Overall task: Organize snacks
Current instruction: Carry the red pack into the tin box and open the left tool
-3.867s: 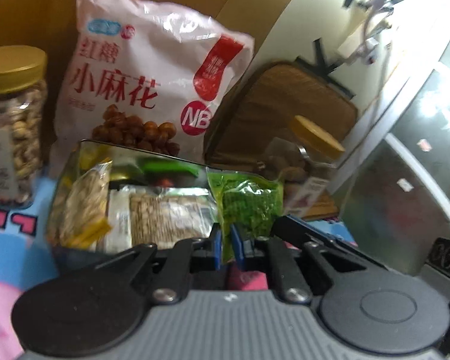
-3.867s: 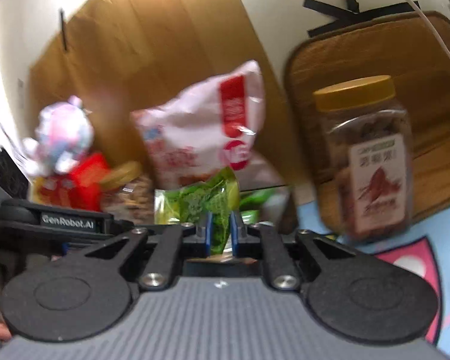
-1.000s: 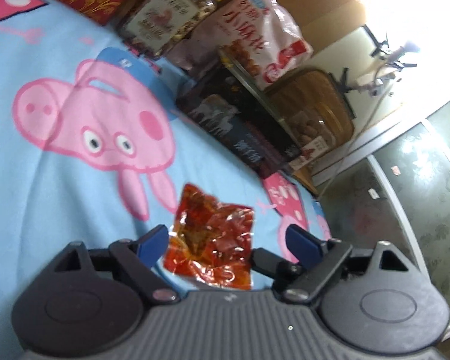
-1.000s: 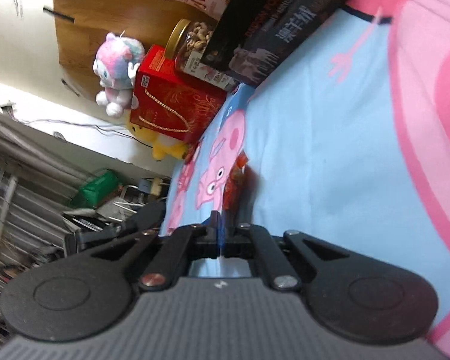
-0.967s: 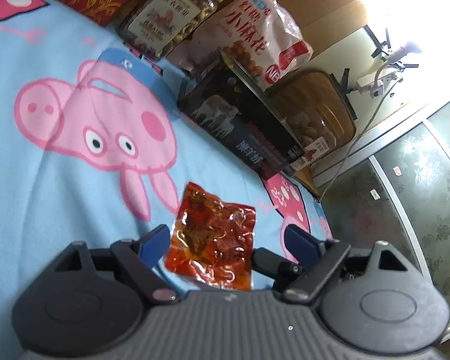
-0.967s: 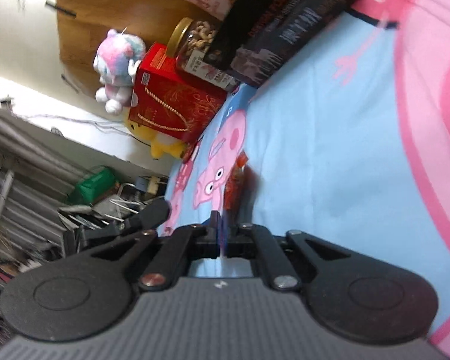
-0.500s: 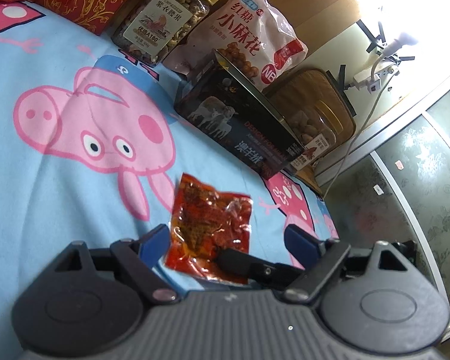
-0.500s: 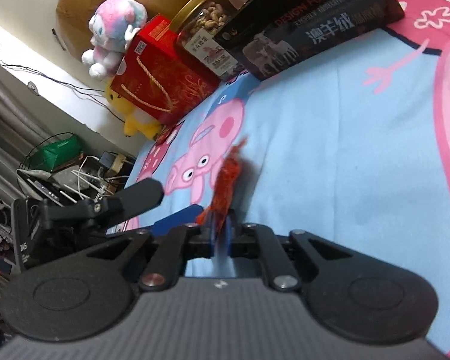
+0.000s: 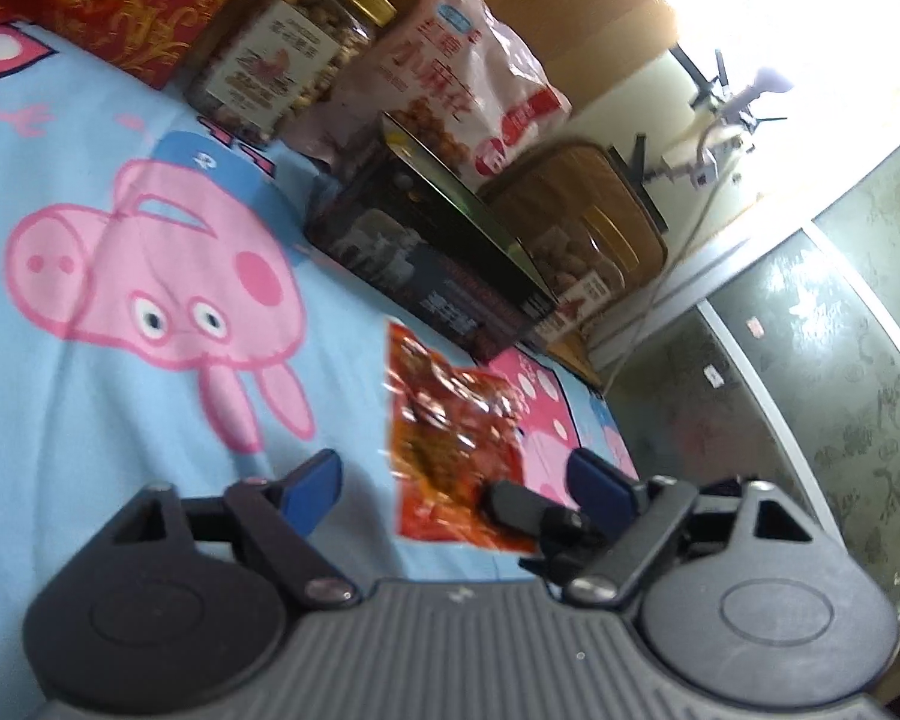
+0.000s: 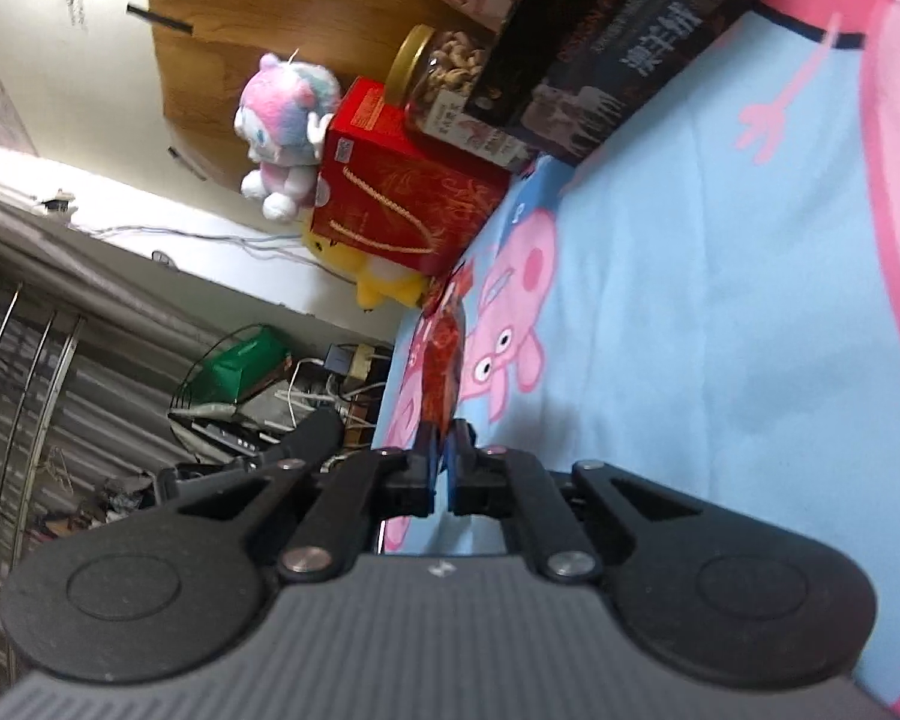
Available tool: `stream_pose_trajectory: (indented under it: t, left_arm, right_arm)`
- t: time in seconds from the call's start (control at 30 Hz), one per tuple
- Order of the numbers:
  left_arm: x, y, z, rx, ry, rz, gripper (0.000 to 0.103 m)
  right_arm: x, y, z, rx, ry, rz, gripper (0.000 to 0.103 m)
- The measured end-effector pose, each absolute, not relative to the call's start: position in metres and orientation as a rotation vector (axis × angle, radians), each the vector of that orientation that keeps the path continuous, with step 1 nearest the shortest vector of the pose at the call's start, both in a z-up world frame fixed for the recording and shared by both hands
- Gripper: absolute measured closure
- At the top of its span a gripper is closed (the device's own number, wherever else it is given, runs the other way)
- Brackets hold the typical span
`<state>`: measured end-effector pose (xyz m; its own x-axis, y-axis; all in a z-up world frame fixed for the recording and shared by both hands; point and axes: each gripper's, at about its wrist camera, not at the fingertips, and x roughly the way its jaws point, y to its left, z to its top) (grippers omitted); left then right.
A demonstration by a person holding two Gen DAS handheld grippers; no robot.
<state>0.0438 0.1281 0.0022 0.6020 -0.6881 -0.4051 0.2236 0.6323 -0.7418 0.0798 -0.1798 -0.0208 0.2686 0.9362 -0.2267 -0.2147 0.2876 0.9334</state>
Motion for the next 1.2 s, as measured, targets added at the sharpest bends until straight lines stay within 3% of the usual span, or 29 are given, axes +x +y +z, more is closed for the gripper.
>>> stream_pose_trajectory:
  t: [0.03, 0.17, 0.7, 0.97, 1.2]
  left_arm:
    - [0.045, 0.124, 0.004, -0.685, 0.754, -0.590, 0.038]
    - [0.058, 0.112, 0.018, -0.624, 0.756, -0.591, 0.047]
    - [0.198, 0.060, 0.081, -0.466, 0.722, -0.599, 0.047]
    - [0.254, 0.041, 0.072, -0.418, 0.763, -0.555, 0.047]
    - [0.270, 0.025, 0.061, -0.363, 0.772, -0.507, 0.046]
  right_arm:
    - [0.081, -0.177, -0.019, 0.923, 0.966, 0.959, 0.097]
    - [0.091, -0.180, -0.010, 0.887, 0.949, 0.952, 0.097]
    - [0.191, -0.190, 0.050, 0.670, 0.724, 0.816, 0.097]
    - [0.235, -0.187, 0.040, 0.557, 0.694, 0.736, 0.096]
    - [0.237, -0.173, 0.037, 0.350, 0.628, 0.622, 0.086]
